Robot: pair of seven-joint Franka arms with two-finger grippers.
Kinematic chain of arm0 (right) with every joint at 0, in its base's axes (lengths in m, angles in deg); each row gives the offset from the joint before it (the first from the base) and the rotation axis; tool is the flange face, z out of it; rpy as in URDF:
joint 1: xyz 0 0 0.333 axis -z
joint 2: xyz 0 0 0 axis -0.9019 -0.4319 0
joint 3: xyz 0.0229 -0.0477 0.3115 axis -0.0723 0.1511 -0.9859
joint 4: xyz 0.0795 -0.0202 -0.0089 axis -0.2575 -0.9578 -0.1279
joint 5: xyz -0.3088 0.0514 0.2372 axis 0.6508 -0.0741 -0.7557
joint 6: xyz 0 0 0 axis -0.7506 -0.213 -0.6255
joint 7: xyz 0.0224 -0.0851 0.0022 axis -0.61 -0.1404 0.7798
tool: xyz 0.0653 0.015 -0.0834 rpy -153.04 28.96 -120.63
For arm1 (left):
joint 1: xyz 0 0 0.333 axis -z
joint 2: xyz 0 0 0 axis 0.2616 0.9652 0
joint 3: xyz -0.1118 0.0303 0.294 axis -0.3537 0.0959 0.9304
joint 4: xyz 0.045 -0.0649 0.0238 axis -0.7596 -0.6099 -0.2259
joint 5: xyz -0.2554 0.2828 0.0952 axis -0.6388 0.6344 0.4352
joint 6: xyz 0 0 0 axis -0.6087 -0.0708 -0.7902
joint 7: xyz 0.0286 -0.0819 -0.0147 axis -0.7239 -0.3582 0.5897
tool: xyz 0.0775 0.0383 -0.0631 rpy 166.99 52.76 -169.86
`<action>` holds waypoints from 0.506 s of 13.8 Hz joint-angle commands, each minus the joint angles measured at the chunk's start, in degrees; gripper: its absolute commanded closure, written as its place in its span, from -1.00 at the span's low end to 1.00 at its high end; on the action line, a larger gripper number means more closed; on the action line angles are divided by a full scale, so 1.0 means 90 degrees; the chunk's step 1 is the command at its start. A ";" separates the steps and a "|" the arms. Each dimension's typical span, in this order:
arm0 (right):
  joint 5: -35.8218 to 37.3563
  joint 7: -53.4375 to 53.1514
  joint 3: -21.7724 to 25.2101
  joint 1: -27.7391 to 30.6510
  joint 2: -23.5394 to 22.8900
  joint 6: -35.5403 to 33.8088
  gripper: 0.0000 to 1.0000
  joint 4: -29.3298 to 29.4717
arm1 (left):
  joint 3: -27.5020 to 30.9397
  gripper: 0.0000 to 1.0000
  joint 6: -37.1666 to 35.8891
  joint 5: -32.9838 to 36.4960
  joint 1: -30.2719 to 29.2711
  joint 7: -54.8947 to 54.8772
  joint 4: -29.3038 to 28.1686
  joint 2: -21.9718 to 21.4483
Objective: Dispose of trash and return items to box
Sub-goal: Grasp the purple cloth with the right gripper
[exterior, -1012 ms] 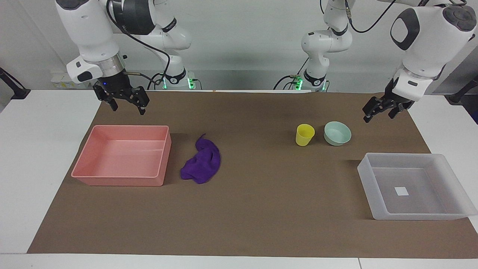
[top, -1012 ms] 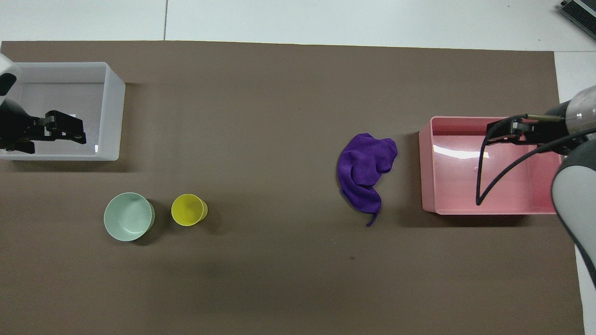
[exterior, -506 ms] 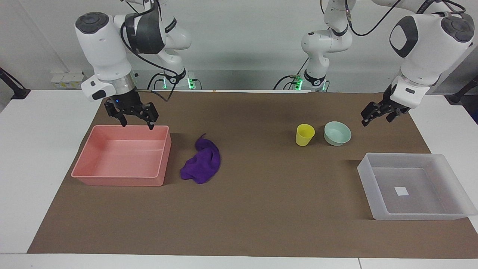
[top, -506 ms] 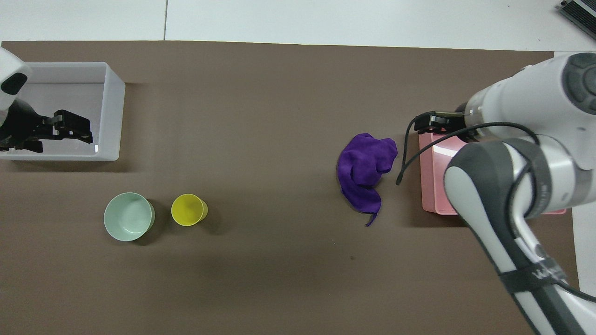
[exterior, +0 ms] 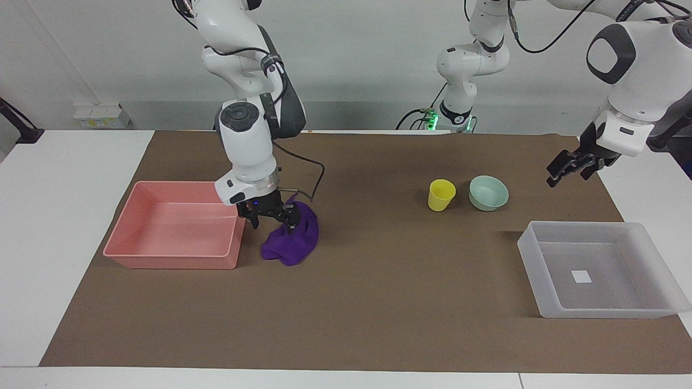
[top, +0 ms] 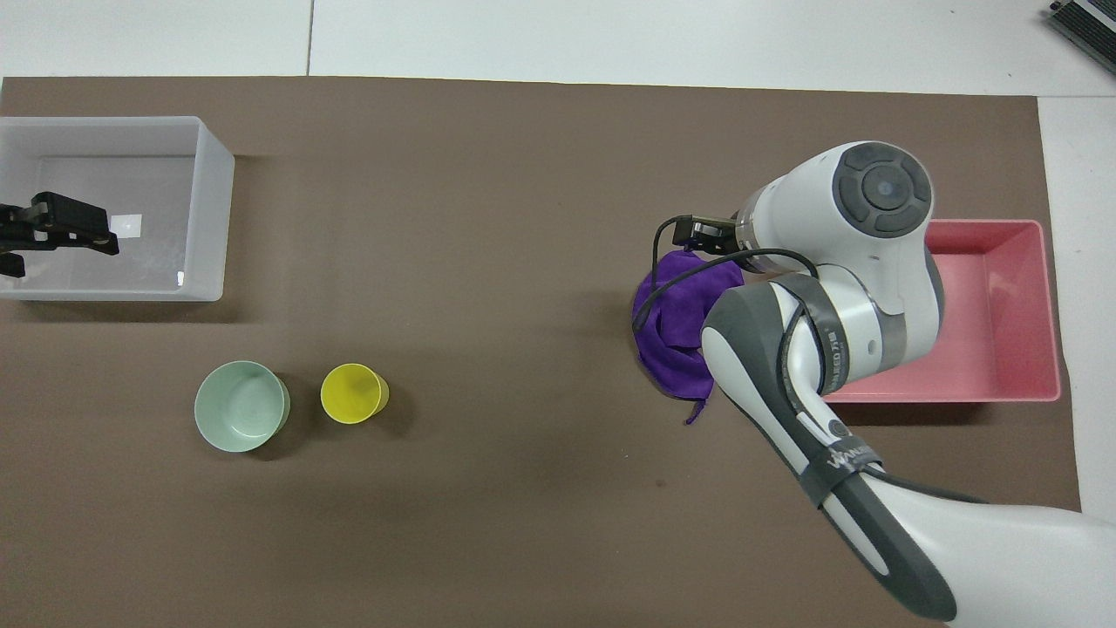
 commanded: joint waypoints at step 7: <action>0.0667 -0.1274 0.0014 -0.0317 -0.0414 0.0926 -1.00 -0.0934 | -0.0067 -1.00 -0.0157 -0.0473 -0.0176 -0.0660 -0.2002 -0.0393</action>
